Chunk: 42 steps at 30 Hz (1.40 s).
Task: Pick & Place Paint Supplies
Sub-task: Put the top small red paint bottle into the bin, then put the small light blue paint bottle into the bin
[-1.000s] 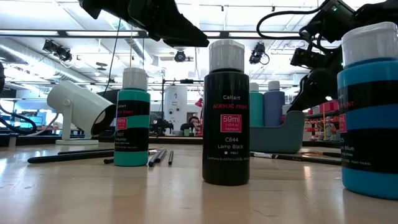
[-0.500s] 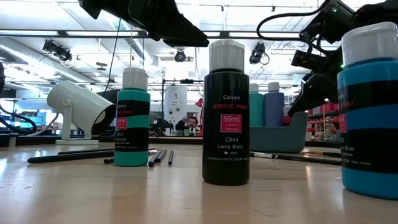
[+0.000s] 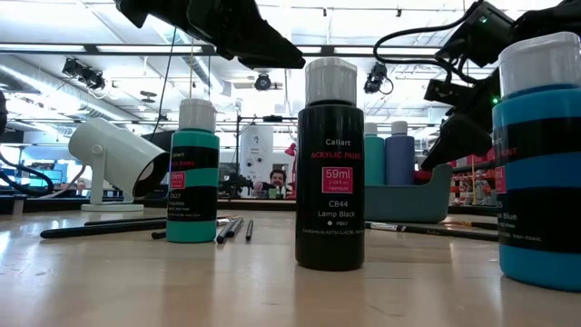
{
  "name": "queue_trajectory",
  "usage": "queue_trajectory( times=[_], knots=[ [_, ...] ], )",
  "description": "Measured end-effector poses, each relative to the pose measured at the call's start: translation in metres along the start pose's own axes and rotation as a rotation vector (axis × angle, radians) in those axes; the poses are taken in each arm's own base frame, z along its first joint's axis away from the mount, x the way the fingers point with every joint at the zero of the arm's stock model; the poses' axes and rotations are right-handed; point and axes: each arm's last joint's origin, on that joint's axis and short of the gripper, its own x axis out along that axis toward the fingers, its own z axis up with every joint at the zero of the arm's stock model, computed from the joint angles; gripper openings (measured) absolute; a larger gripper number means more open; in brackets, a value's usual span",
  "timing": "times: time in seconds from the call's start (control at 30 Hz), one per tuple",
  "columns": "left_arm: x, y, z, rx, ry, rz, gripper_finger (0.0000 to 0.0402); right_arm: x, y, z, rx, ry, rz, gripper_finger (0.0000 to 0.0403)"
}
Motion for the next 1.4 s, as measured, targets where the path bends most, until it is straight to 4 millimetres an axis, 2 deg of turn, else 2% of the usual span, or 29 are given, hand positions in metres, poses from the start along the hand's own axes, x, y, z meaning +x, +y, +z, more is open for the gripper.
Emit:
queue_trajectory(
  times=[0.37,0.5,0.73,0.93,1.0,1.13,1.27,1.4],
  knots=[
    [0.0,0.0,0.0,0.0,0.0,0.0,0.0183,-0.001,-0.003,0.006,-0.027,-0.03,-0.069,0.0198],
    [0.0,0.0,0.0,-0.001,0.0,0.0,0.0183,-0.01,-0.004,0.026,-0.018,-0.079,-0.058,0.0197],
    [0.0,-0.001,0.0,-0.022,-0.003,-0.028,0.0183,-0.038,-0.009,0.07,-0.021,-0.163,-0.028,0.0197],
    [-0.001,-0.008,-0.004,-0.036,0.031,-0.152,0.0183,-0.057,-0.01,0.092,-0.011,-0.23,0.005,0.0197],
    [-0.002,-0.013,-0.008,-0.032,0.072,-0.217,0.0183,-0.061,-0.007,0.098,0.003,-0.276,0.05,0.0197],
    [-0.006,-0.025,-0.014,-0.092,0.153,-0.319,0.0183,-0.069,0.004,0.106,0.033,-0.376,0.256,0.0197],
    [-0.011,-0.045,-0.016,-0.129,0.161,-0.451,0.0183,-0.071,0.018,0.113,0.035,-0.44,0.452,0.0197],
    [-0.016,-0.068,-0.029,-0.097,0.178,-0.442,0.0183,-0.067,0.036,0.117,0.003,-0.47,0.582,0.0197]
  ],
)
